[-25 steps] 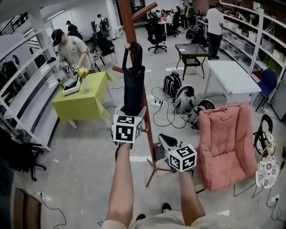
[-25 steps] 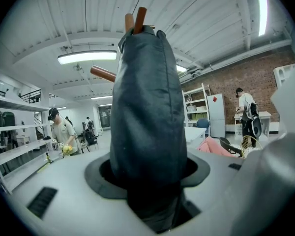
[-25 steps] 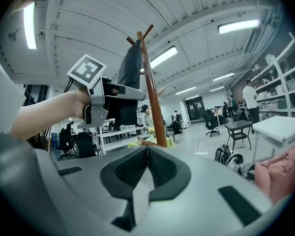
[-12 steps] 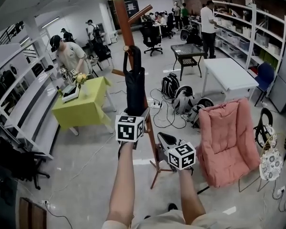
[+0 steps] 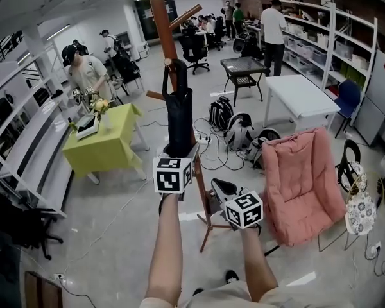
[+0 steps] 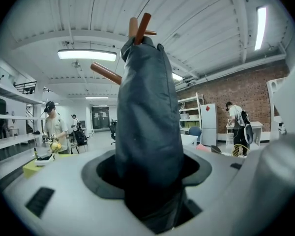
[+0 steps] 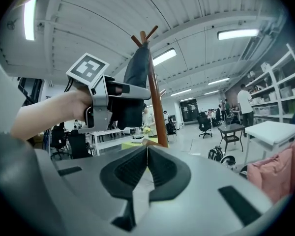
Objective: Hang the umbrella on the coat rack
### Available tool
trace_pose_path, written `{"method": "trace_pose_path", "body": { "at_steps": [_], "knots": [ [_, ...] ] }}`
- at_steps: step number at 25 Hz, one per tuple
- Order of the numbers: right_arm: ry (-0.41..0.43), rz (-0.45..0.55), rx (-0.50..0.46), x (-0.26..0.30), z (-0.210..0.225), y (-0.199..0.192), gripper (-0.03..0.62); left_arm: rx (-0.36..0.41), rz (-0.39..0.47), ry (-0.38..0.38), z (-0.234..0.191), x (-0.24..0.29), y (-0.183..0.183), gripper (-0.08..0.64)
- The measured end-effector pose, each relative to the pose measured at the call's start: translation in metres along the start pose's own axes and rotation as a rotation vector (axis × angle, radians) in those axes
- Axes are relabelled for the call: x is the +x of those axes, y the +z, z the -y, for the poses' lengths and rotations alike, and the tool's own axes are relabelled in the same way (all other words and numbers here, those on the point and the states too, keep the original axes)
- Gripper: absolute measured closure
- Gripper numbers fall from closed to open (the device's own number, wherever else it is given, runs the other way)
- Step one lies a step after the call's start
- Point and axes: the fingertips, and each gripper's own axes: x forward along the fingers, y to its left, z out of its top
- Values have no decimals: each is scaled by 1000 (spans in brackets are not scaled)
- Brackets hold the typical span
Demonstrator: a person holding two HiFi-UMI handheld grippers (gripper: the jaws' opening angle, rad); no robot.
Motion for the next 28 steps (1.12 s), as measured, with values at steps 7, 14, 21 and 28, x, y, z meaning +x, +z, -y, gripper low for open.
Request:
{"method": "trace_pose_path", "body": {
  "at_steps": [7,14,21,28],
  "knots": [
    [8,-25,-18,1,-12,-4,586,-17,39,18,-2,-14,5,255],
    [25,-43,-24,3,-26,-9,586,-35,80,25,0,-44,1,253],
    [21,-34,-30,7,-38,-6,586,-45,91,51,-7,-80,-22,253],
    [-1,-8,-29,2,-45,-7,586,-60,104,63,-1,-109,-47,253]
  ]
}}
